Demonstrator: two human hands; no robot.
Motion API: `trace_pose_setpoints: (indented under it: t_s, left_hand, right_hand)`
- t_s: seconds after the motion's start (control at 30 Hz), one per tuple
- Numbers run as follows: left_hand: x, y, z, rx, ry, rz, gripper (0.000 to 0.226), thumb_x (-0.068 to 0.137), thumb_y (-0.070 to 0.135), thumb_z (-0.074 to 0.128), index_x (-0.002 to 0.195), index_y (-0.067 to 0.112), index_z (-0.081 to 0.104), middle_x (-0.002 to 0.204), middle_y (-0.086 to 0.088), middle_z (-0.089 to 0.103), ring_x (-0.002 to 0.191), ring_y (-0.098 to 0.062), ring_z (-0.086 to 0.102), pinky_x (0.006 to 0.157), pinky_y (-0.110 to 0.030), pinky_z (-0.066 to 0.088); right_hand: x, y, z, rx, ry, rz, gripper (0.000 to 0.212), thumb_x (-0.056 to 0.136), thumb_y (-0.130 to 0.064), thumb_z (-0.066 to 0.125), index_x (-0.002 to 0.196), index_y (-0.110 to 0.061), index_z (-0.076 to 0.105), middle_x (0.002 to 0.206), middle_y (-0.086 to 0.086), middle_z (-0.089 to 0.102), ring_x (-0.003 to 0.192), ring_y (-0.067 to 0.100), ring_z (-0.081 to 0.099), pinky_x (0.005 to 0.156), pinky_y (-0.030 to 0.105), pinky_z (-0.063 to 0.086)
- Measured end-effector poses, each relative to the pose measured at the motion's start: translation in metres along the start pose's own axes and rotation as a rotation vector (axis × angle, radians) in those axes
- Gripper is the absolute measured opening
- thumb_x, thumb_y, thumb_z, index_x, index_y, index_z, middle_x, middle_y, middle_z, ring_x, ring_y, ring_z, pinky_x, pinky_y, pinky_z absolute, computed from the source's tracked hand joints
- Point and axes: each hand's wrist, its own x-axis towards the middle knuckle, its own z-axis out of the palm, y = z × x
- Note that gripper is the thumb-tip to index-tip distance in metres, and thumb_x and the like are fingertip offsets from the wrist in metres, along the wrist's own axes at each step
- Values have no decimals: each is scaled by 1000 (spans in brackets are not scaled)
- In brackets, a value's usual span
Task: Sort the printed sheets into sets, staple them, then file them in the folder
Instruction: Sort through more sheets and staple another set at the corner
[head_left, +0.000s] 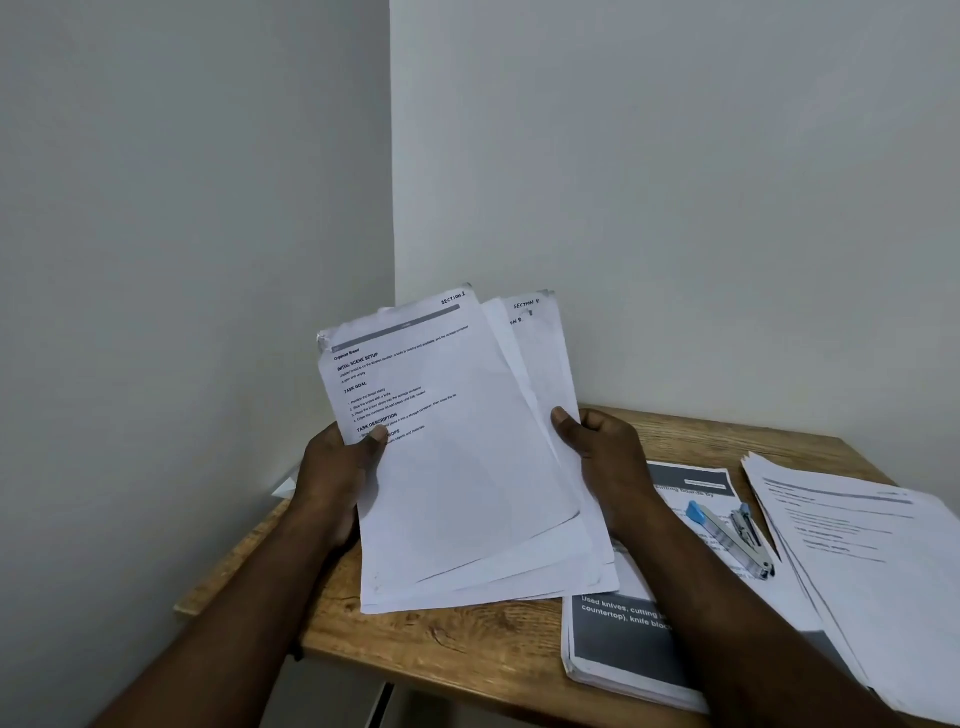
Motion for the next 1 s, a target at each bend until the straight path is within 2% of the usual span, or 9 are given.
trace_pose_setpoints:
  t_s: [0.1,0.23,0.3,0.37,0.5,0.63,0.8,0.9,1.0]
  left_hand:
    - [0,0,0,-1,-2,-4,21,102,5,65,120,12,72,111,-1,79,100,-22,75,80,-33,56]
    - [2,-1,-1,4,-4,-11,22,101,5,65,121,12,72,112,-1,80,104,-25,75,86,-36,57]
    - [1,-2,-1,-3,-10,-11,24,102,4,65,124,11,71,114,-2,79,104,-25,75,84,-35,57]
    - [1,-2,-1,-8,-17,-14,25,101,3,64,124,11,71,113,-2,80,103,-25,76,83,-35,57]
    - [3,-1,-1,-18,-17,-16,26,101,3,64,125,11,71,114,-2,79,103,-24,75,86,-36,58]
    - [2,-1,0,-46,-31,-30,26,101,1,64,123,11,71,115,-2,79,104,-25,76,84,-36,58]
    - [0,0,-1,-79,-65,-35,26,101,1,63,124,10,70,116,-3,79,104,-24,76,87,-37,58]
    - [-2,1,-1,-100,-100,-30,25,102,0,61,122,13,70,113,0,80,103,-21,76,80,-32,58]
    - [-4,-1,1,-132,-172,-30,29,102,-1,59,128,10,67,120,-4,78,106,-23,76,76,-30,62]
  right_hand:
    - [-1,-1,0,-3,-13,6,20,100,-22,73,86,-9,78,81,1,78,74,18,69,74,29,55]
    - [1,0,1,0,-13,-12,23,103,-24,69,90,-8,79,89,0,79,85,19,69,84,32,53]
    - [1,0,1,0,-16,-22,19,104,-23,66,93,-15,80,89,-10,80,85,6,71,82,20,55]
    - [0,0,1,-12,-21,-43,20,106,-20,64,92,-18,78,82,-18,78,76,-7,69,71,7,50]
    - [-1,0,1,-33,-38,-69,21,107,-18,60,93,-18,77,78,-22,77,71,-12,67,65,3,47]
    - [-2,-1,2,-40,-21,-101,21,107,-15,60,93,-19,75,81,-18,78,73,-6,69,67,9,49]
    - [-3,-1,3,-60,-9,-168,16,107,-11,59,105,-17,74,90,-14,79,80,-2,72,70,10,52]
    - [-4,-2,5,-83,6,-185,13,106,-14,61,112,-22,70,101,-12,78,89,2,73,71,10,53]
    - [-3,0,5,-93,50,-192,28,104,-19,66,127,-34,61,113,0,76,102,17,73,76,22,60]
